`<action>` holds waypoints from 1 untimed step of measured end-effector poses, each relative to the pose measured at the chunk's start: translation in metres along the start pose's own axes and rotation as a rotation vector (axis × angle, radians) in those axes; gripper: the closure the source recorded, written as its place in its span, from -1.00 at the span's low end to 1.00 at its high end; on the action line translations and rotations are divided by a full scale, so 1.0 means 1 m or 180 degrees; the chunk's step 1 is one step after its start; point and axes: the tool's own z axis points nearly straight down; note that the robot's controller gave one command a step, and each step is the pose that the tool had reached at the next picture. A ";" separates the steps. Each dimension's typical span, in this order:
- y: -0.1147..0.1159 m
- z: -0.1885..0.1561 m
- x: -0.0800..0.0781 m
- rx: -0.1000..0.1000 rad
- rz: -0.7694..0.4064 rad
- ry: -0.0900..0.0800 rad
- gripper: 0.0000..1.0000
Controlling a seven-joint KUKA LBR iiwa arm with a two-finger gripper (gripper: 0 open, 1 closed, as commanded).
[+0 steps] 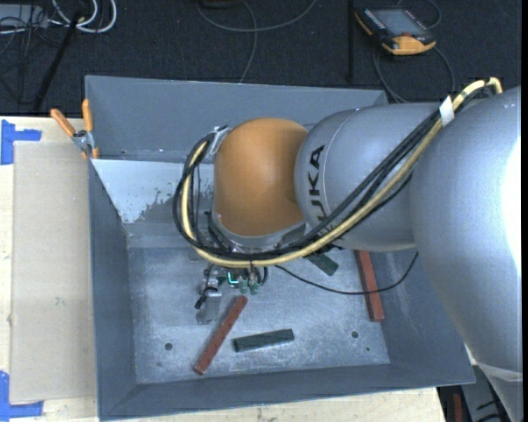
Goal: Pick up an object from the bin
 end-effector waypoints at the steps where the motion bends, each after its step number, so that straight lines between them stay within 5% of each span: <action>1: -0.038 0.067 0.047 0.0006 -0.0311 0.0004 -1.00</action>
Offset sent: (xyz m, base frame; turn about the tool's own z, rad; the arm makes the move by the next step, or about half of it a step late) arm -0.0445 -0.0361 -0.0622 -0.0983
